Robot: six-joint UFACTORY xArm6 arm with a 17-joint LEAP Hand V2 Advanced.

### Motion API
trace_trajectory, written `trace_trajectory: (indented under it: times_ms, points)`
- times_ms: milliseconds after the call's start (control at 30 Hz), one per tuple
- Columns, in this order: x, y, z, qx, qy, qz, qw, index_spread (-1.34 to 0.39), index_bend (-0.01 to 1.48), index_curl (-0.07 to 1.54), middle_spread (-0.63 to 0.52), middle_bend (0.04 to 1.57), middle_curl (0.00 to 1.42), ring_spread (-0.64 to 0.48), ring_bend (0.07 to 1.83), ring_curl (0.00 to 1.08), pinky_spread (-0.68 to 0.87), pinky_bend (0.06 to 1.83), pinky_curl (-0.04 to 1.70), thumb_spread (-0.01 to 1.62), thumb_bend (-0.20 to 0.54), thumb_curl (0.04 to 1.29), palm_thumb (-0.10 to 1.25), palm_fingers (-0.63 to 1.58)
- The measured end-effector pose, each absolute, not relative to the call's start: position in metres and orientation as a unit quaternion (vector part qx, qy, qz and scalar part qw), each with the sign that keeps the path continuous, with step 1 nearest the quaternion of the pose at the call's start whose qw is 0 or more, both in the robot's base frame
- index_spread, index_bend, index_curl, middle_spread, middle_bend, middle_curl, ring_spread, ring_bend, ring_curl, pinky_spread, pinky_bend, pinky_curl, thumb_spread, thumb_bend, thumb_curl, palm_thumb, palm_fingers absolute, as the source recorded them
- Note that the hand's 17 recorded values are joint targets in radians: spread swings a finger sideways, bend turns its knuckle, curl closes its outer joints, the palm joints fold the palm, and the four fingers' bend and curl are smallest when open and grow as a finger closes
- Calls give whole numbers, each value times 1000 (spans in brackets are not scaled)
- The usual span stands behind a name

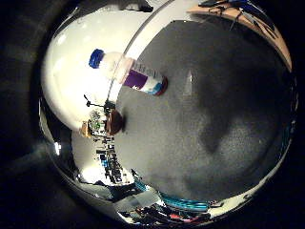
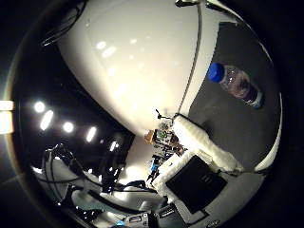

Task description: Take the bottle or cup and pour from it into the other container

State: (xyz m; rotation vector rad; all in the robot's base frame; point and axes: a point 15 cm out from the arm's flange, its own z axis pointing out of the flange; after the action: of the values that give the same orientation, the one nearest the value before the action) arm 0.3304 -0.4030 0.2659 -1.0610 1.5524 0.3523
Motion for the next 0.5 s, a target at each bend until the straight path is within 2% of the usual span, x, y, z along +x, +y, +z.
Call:
trace_trajectory:
  times_ms: [233,500]
  points:
    - [343,-402,237,-443,668,165,575,-259,169,311,-3,289,370,103,500,214,484,806,-6,1051,-23,426,723,274]
    - [358,-394,233,-452,666,169,569,-259,170,315,-12,291,373,115,510,209,485,811,-6,1053,-23,432,727,271]
